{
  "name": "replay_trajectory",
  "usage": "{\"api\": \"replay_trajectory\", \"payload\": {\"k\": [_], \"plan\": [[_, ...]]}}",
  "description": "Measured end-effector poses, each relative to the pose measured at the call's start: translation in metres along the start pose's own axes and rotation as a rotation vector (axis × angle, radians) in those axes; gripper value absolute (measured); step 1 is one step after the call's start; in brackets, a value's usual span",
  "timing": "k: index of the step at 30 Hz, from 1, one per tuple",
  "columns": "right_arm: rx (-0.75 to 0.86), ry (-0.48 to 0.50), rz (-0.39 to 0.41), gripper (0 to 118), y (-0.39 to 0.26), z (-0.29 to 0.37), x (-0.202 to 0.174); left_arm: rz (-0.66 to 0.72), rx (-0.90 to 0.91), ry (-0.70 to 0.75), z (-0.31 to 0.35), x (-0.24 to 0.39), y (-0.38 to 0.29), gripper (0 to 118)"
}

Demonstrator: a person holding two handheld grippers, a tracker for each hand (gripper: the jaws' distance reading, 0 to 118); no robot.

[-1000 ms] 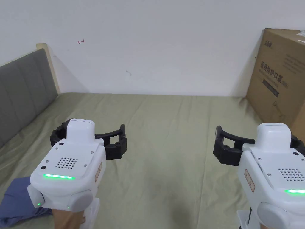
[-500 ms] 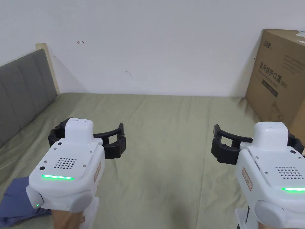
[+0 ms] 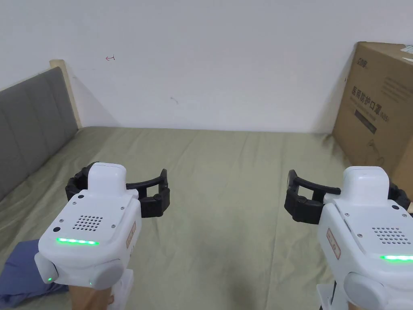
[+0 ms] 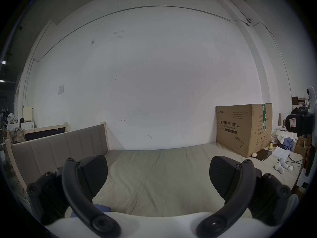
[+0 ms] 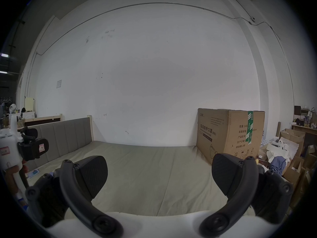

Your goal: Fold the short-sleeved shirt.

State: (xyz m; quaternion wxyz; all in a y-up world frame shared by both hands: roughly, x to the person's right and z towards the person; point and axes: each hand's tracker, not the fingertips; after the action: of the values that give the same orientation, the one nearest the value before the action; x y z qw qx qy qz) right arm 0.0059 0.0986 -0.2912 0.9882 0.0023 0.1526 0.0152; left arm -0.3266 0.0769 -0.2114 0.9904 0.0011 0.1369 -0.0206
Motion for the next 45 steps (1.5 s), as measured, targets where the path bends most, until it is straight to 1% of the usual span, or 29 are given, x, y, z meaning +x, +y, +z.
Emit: {"api": "replay_trajectory", "payload": {"k": [31,38,45], "plan": [[0.006,0.000,0.001,118,0.0010,0.0037,0.0012,-0.004,0.003,0.006,0.0011,0.0008,-0.0011,116],[0.003,0.010,-0.010,118,0.0017,0.0034,0.0010,-0.004,0.002,0.007,0.0019,0.0009,-0.0003,116],[-0.030,-0.016,-0.006,118,0.0052,0.0011,-0.0030,-0.011,0.000,0.003,0.0030,0.0003,-0.0001,116]]}}
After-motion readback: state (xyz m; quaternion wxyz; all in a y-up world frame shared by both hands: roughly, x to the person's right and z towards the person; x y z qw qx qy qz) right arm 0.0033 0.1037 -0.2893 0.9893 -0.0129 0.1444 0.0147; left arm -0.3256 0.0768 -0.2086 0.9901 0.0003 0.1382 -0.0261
